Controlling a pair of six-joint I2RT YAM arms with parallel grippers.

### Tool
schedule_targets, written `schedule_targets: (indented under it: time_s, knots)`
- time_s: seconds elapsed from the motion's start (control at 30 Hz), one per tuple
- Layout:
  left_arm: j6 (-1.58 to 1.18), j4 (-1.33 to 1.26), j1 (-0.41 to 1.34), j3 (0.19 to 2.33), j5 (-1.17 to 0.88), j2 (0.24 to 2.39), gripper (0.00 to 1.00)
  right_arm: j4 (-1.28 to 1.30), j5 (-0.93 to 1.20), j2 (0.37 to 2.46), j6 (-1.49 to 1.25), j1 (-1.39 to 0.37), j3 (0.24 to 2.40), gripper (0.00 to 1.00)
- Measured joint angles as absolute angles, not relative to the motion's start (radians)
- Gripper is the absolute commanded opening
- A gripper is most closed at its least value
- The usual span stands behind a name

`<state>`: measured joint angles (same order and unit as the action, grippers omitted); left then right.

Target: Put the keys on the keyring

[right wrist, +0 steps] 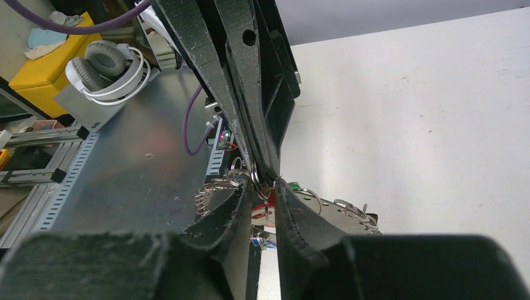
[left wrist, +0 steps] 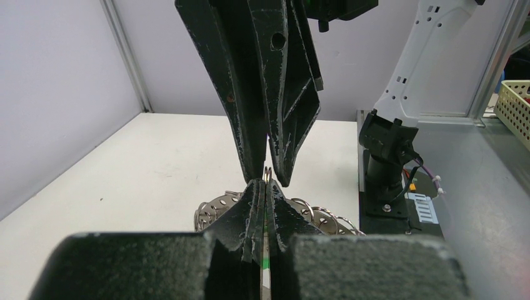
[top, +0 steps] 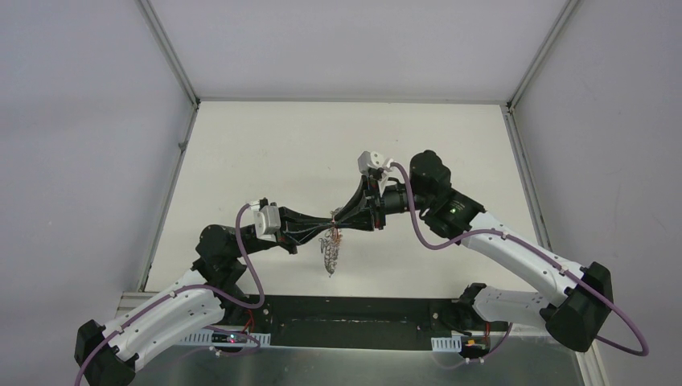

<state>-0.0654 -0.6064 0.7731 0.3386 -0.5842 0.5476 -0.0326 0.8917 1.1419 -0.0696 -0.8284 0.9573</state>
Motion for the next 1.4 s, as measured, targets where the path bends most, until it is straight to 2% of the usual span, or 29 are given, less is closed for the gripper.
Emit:
schedule_targets:
  time_s: [0.1,0.17,0.43,0.57,0.83,1.13,1.4]
  knots:
    - [-0.065,-0.606,0.773,0.339,-0.584,0.548,0.0,-0.032,0.892,1.142,-0.069,-0.829,0.953,0.11]
    - [-0.065,-0.606,0.773,0.339,-0.584,0.548,0.0,-0.033,0.891,1.142,-0.068,-0.829,0.953,0.0]
    - [-0.065,-0.577,0.773,0.339,-0.583,0.537,0.02,-0.014,0.889,1.142,-0.045,-0.831,0.953,0.0]
    - [-0.049,-0.489,0.773,0.355,-0.583,0.522,0.24,0.042,0.876,1.142,-0.019,-0.839,0.956,0.0]
    - [0.036,-0.284,0.773,0.46,-0.583,0.488,0.39,0.294,0.826,1.158,0.047,-0.836,1.046,0.0]
    - [0.124,-0.019,0.773,0.601,-0.585,0.598,0.42,0.632,0.77,1.291,0.133,-0.836,1.266,0.0]
    - [0.156,0.073,0.773,0.647,-0.619,0.701,0.4,0.892,0.74,1.414,0.164,-0.836,1.444,0.0]
